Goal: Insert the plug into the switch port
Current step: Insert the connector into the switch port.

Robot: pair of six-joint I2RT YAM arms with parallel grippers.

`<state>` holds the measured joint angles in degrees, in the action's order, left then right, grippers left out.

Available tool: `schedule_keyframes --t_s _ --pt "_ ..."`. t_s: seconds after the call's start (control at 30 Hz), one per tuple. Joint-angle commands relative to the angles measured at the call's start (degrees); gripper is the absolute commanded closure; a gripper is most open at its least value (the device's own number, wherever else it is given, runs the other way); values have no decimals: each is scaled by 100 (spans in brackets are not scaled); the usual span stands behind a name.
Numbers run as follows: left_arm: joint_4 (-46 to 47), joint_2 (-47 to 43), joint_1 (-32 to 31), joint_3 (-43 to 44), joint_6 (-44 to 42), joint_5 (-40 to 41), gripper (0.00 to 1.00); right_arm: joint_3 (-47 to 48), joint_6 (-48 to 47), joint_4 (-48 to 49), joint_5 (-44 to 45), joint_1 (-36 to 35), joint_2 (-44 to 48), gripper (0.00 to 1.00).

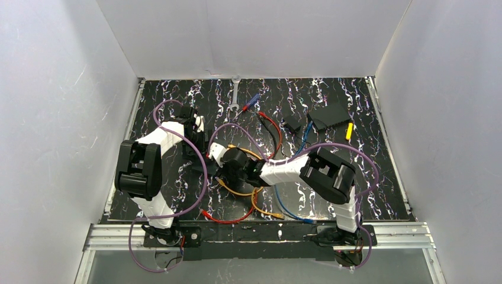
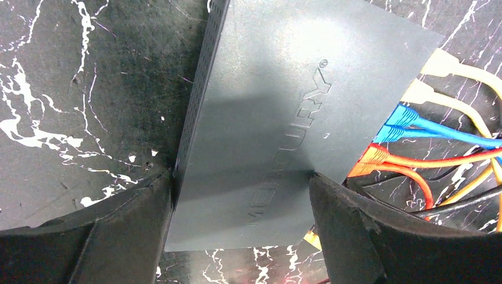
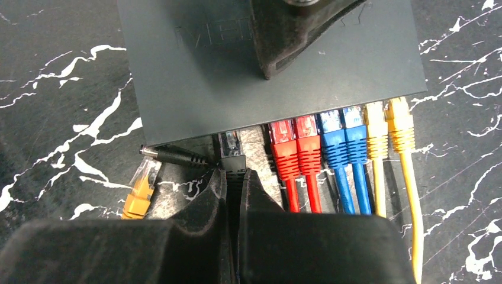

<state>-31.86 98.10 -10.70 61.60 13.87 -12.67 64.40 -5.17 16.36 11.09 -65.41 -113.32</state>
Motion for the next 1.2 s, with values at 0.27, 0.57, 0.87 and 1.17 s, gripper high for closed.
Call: schedule_keyframes --t_s 0.27,0.57,0.87,1.17 --pt "-859 69 -582 -180 529 -1467 22 651 -364 1318 -867 167 -189 95" --pt "-1208 26 -466 34 424 -65 20 117 -315 429 -1067 341 336 76" --pt "-1244 96 -336 52 437 217 20 38 -325 -48 -1225 378 712 57" --pt "-1257 115 -323 60 426 256 20 -221 -477 -174 -1307 555 865 62"
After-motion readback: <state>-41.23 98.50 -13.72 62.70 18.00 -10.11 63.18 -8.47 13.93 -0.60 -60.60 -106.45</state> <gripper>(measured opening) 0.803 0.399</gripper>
